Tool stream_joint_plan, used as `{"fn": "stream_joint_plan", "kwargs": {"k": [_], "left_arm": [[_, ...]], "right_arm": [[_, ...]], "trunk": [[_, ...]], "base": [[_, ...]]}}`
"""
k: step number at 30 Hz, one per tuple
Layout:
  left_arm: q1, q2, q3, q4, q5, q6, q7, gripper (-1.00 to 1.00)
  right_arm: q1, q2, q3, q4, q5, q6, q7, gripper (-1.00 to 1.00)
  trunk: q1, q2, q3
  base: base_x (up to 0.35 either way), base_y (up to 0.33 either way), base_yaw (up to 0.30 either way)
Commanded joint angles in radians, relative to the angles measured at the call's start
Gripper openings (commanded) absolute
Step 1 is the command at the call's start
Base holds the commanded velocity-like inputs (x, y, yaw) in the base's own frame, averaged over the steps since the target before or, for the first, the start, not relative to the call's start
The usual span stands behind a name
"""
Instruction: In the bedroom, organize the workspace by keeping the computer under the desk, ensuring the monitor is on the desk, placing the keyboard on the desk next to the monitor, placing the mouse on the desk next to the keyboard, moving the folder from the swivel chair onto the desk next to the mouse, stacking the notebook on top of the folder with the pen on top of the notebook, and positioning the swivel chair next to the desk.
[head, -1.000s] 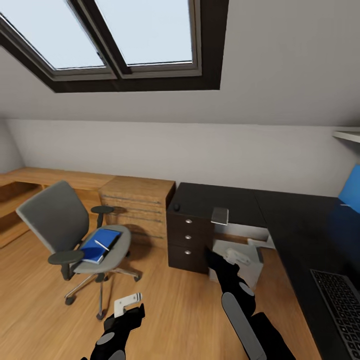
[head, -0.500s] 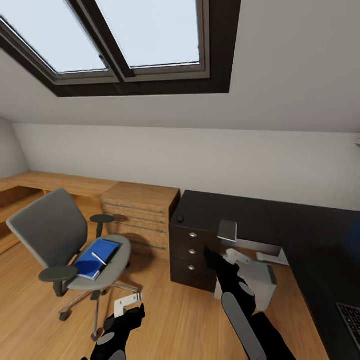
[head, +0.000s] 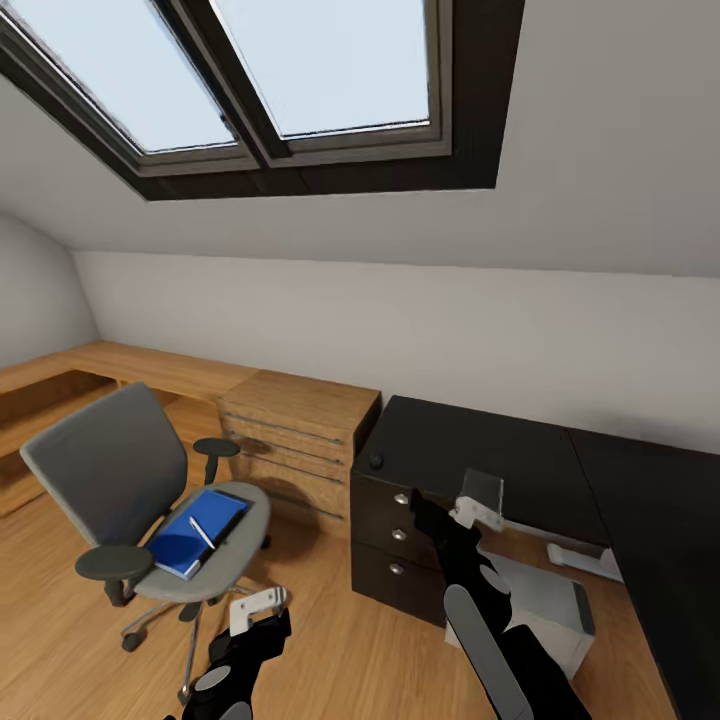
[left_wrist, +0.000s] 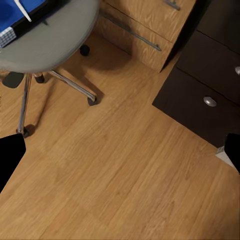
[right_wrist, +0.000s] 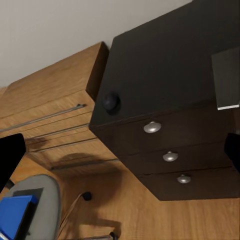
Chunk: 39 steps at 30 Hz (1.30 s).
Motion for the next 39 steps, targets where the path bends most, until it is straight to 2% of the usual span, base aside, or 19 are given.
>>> {"fn": "stream_joint_plan", "kwargs": {"k": [1,23,39], "left_arm": [[-0.002,0.001,-0.003,-0.002,0.002,0.005,0.007,1.0],[-0.002,0.002,-0.003,-0.002,0.002,0.005,0.005,1.0],[-0.002,0.002,-0.004,-0.006,0.002,0.004,0.005,1.0]], "right_arm": [[-0.001,0.0,0.001,-0.002,-0.004,0.003,-0.007,1.0],[-0.001,-0.001,0.0,-0.001,-0.004,0.003,-0.003,1.0],[-0.001,-0.003,0.005,0.0,-0.003,0.003,-0.001,1.0]], "trunk": [[0.001,-0.001,-0.001],[0.001,-0.001,-0.005],[0.001,-0.001,-0.006]], "base": [[0.281,-0.21,0.269],[0.281,-0.2,0.28],[0.287,-0.168,0.034]]}}
